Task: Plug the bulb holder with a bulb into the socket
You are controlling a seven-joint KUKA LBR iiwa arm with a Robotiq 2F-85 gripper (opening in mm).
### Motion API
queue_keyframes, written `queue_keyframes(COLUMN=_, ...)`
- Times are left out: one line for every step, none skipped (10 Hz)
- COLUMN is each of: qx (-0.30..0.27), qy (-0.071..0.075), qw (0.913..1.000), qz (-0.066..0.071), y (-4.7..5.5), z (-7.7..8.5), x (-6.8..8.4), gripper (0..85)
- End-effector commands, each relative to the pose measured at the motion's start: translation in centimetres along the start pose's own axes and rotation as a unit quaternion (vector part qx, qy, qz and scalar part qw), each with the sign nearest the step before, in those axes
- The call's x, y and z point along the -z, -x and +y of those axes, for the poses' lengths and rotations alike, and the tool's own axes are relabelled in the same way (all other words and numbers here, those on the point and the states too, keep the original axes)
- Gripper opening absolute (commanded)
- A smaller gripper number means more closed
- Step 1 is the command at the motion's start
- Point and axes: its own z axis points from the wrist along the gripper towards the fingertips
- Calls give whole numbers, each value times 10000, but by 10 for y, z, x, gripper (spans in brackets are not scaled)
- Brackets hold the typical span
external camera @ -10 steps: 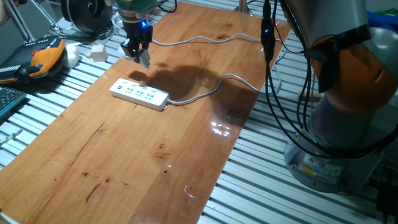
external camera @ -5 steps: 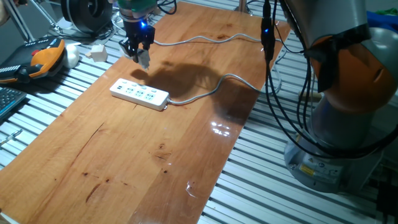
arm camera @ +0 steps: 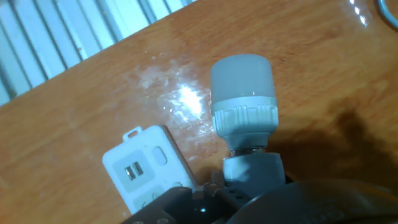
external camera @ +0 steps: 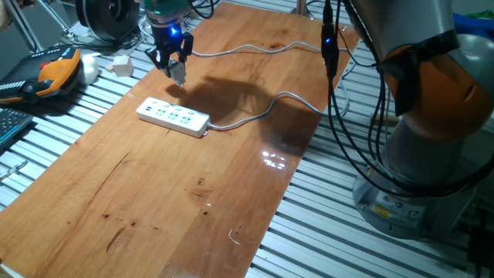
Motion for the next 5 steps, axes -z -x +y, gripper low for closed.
queue_keyframes(qx=-922, qy=-36, qw=9957, qz=2, y=0, z=0, x=0, gripper=0)
queue_keyframes(qx=-1128, qy=-52, qw=9936, qz=37, y=0, z=0, x=0, gripper=0)
queue_keyframes(qx=-1198, qy=-61, qw=9927, qz=115, y=1, z=0, x=0, gripper=0)
queue_keyframes(qx=-1010, qy=11, qw=9947, qz=164, y=0, z=1, x=-1, gripper=0)
queue_keyframes(qx=-841, qy=-25, qw=9964, qz=138, y=0, z=1, x=-1, gripper=0)
